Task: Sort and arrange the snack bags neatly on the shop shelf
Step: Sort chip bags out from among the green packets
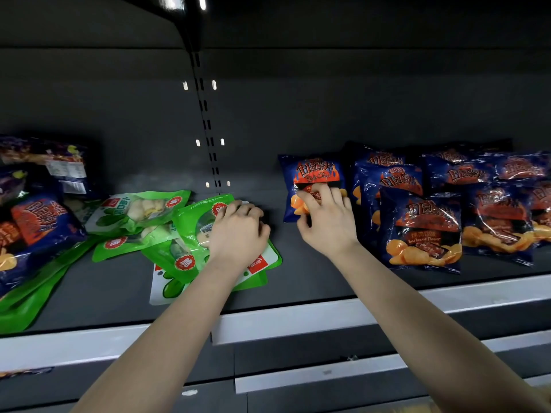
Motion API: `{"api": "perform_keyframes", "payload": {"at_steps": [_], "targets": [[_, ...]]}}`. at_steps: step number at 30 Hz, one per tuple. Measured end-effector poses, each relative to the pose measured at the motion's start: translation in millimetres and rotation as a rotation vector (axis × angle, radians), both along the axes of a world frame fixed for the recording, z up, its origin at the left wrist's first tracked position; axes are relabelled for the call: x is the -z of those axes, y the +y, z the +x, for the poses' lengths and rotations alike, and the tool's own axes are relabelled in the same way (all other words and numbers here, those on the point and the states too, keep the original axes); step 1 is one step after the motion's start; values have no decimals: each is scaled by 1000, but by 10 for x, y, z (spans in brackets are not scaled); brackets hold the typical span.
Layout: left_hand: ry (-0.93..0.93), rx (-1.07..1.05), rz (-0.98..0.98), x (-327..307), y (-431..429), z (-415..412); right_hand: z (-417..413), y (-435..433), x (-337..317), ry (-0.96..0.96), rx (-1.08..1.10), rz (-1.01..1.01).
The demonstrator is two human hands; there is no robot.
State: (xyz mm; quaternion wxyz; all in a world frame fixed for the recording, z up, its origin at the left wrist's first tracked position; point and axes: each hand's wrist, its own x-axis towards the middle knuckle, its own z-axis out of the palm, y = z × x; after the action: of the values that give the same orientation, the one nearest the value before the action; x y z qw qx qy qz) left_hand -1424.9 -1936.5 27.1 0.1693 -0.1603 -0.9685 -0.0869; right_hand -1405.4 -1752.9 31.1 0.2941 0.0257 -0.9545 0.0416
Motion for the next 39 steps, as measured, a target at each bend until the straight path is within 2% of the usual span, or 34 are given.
{"api": "perform_keyframes", "payload": {"at_steps": [4, 13, 18, 26, 32, 34, 36, 39], "targets": [[4, -5, -5, -10, -3, -4, -29, 20, 26, -156, 111, 42], [-3, -4, -13, -10, -2, -4, -118, 1, 35, -224, 62, -48], [-8, -2, -13, -12, -5, -4, -111, 13, 32, -161, 109, 22], [-8, 0, -23, -8, 5, -13, -57, -7, 30, -106, 102, 20], [-20, 10, -16, -6, 1, -10, -16, -52, -46, -59, 20, 44], [-50, 26, 41, -45, -1, -20, -26, -96, -105, -40, -21, 52], [-82, 27, 104, -102, -31, -32, -45, -145, -181, -28, -49, 41], [-95, 12, 87, -162, -148, -11, -65, -268, -265, -39, -83, -5]]}}
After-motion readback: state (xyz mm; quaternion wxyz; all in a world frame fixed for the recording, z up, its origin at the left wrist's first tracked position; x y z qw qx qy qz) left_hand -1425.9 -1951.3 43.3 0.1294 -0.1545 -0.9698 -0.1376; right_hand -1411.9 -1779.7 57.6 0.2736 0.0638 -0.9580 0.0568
